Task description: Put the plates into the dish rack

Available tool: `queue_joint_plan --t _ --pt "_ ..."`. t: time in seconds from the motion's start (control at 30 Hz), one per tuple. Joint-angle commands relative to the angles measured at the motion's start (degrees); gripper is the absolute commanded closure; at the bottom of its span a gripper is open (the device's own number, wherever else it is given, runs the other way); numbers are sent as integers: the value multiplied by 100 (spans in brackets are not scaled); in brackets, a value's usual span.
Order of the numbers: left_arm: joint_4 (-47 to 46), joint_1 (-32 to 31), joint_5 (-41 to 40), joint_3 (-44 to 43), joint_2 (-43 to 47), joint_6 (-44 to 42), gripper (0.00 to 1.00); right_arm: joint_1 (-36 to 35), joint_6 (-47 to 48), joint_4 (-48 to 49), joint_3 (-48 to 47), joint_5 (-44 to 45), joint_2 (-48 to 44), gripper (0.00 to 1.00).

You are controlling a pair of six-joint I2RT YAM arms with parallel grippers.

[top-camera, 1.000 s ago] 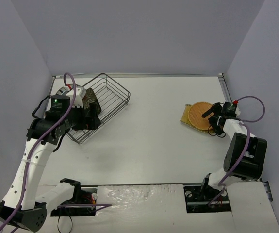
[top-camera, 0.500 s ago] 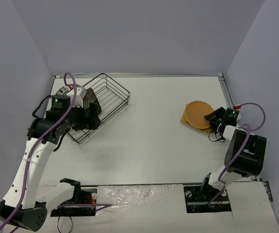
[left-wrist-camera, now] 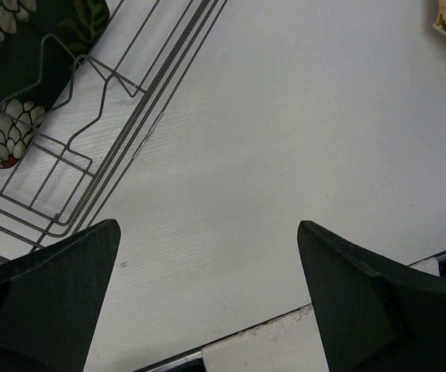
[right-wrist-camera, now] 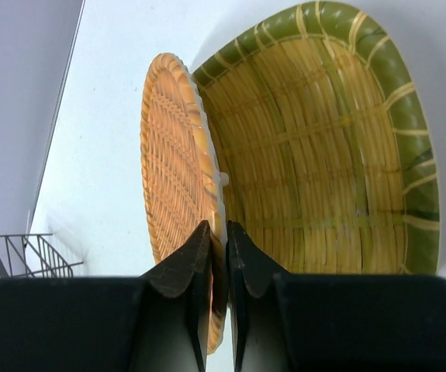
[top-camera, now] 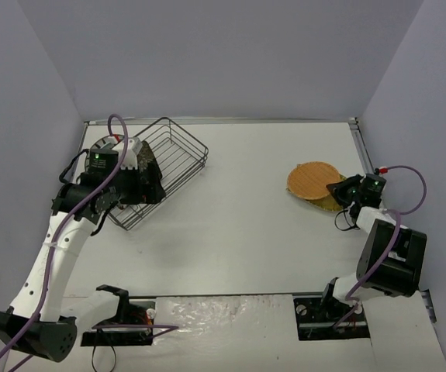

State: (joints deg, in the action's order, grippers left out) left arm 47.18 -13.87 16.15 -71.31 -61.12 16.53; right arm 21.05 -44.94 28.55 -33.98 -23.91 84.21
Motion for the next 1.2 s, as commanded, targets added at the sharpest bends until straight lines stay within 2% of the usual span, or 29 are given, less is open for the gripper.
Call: queue_joint_plan --t 0.0,0.13,0.3,0.43,0.53,0.7,0.93,1.17 --pt "-628 -43 317 -261 -90 451 3 -95 -13 -80 -356 -489 -527 100" --pt "-1057 -112 663 -252 -246 896 3 -347 -337 356 -375 -941 -864 100" --pt "-1860 -280 940 -218 -450 1605 3 -1210 -578 1105 -421 -1443 -1119 100" --pt "-2618 -408 1119 -22 -585 2382 3 -1831 -1325 2411 -285 -1914 -1117 100" --pt "-3477 -581 1176 223 -664 2792 3 -2547 -1707 3045 -241 -1925 -1059 100" --pt "-3844 -828 1107 239 -866 3074 4 -3337 -2352 4194 -307 -1852 -775 100" --pt "-3962 -1061 1044 284 -949 3212 17 -3880 -2954 5275 -298 -1771 -384 100" --pt "-4180 -1115 1070 469 -879 3419 50 -4054 -2947 5381 -321 -1761 -232 100"
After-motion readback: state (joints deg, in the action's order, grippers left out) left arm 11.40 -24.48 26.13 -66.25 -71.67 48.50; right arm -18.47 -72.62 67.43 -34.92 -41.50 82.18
